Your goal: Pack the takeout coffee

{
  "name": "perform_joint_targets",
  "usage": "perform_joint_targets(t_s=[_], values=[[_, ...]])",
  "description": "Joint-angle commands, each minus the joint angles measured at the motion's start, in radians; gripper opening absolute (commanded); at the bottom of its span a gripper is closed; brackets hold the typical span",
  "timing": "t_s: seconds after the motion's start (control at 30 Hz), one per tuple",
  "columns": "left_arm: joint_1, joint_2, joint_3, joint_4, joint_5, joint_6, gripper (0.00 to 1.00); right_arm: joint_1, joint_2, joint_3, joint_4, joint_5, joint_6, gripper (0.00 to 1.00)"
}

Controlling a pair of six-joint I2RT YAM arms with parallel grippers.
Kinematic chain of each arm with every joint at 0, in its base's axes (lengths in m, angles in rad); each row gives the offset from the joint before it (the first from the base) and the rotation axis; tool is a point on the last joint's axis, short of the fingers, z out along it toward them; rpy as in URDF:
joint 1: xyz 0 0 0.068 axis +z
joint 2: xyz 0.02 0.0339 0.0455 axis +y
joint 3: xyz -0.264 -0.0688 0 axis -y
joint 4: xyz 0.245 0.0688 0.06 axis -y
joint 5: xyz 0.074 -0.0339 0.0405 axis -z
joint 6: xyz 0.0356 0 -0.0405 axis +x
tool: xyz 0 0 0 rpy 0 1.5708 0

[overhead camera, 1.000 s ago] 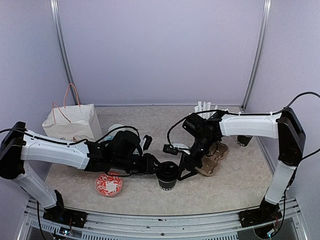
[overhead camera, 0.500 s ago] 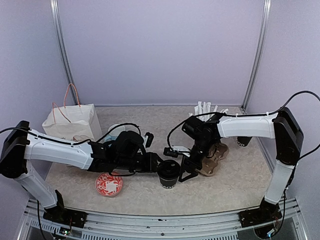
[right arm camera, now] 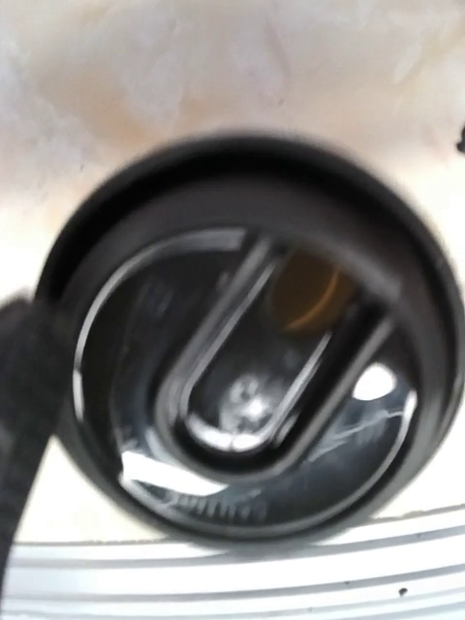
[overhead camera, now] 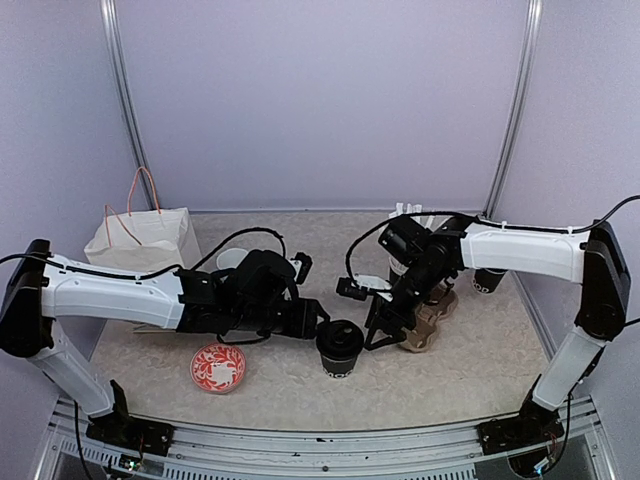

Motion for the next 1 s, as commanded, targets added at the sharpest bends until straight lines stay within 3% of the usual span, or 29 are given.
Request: perform_joint_targets(t_s=[0.0,0.17,0.33,0.57,0.97], values=[[-0.006,-0.039,0.003,-0.095,-0.042,-0.051,0.50,-0.051,-0.016,0.046,-0.017,0.000,0.002,0.64],[-0.005,-0.109,-0.087,-0.095,0.032,-0.225,0.41,-0.082,0.006,0.084,-0.026,-0.058,0.012,0.54],[-0.006,-0.151,-0.161,0.017,0.122,-0.292,0.37,-0.084,0.034,0.086,0.007,-0.056,0.043,0.50],[-0.012,-0.094,-0.166,0.088,0.195,-0.277,0.36,-0.084,0.061,0.080,0.007,-0.052,0.036,0.45],[-0.002,-0.040,-0.162,0.121,0.223,-0.251,0.36,-0.057,0.024,0.016,0.004,-0.130,-0.005,0.47]])
